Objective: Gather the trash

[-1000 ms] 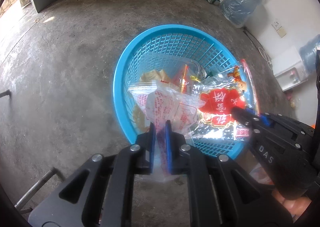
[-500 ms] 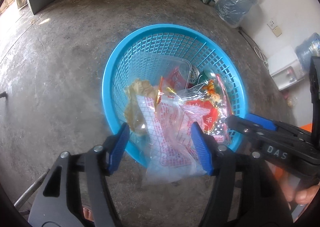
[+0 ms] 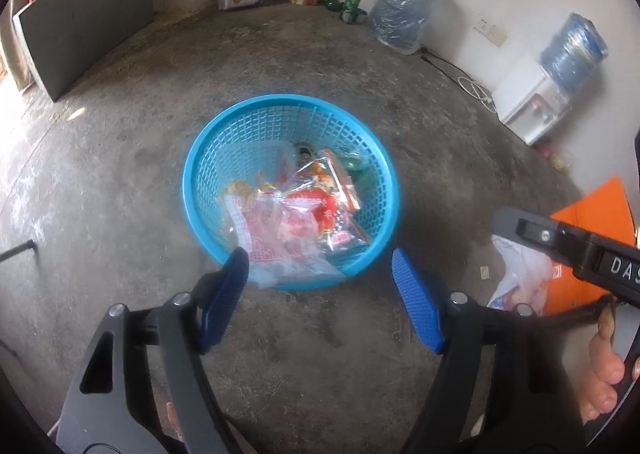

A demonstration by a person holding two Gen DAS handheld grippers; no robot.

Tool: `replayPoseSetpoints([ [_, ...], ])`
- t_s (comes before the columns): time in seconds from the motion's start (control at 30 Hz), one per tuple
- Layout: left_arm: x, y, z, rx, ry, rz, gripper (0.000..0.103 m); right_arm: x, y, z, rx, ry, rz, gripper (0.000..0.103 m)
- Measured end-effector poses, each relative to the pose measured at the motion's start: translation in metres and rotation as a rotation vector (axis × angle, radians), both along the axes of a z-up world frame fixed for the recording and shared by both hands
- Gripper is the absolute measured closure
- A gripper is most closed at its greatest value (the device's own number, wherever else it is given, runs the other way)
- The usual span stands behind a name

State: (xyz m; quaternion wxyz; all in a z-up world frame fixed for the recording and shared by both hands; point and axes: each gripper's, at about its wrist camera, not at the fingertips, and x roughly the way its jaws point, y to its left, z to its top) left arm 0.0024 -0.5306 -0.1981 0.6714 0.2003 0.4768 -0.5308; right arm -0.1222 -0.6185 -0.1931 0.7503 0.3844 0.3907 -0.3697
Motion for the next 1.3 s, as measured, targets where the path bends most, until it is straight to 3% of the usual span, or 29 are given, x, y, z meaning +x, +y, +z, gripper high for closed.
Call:
replayPoseSetpoints([
  [0.07,-0.022,0.018,0.026,-0.026,-0.036,-0.048,0.031,-0.016,0.015,0.03,-0.062,-0.025,-0.01,0.042],
  [0.17,-0.035,0.057,0.064,-0.071,-0.077,-0.016,0.031,-0.038,0.041,0.073,-0.168,-0.047,-0.013,0.034],
  [0.3,-0.028,0.121,0.107,-0.102,-0.07,0.088,0.026,-0.049,0.087,0.113,-0.252,-0.069,0.016,0.025],
  [0.47,-0.016,0.207,0.155,-0.13,-0.142,0.229,0.018,-0.032,0.158,0.143,-0.348,-0.097,0.114,0.01],
  [0.67,-0.011,0.285,0.191,-0.196,-0.172,0.413,0.009,-0.001,0.227,0.172,-0.451,-0.103,0.24,0.007],
  [0.83,-0.007,0.318,0.21,-0.22,-0.221,0.513,0.009,0.008,0.258,0.199,-0.565,-0.098,0.255,0.007],
  [1.0,-0.006,0.335,0.227,-0.241,-0.328,0.586,0.009,0.011,0.272,0.212,-0.593,-0.064,0.239,0.007],
  [1.17,-0.015,0.33,0.227,-0.181,-0.482,0.601,0.009,0.005,0.277,0.212,-0.63,-0.007,0.147,0.007],
  [1.3,-0.02,0.326,0.226,-0.141,-0.493,0.587,0.009,0.004,0.28,0.205,-0.637,0.063,0.104,0.007],
])
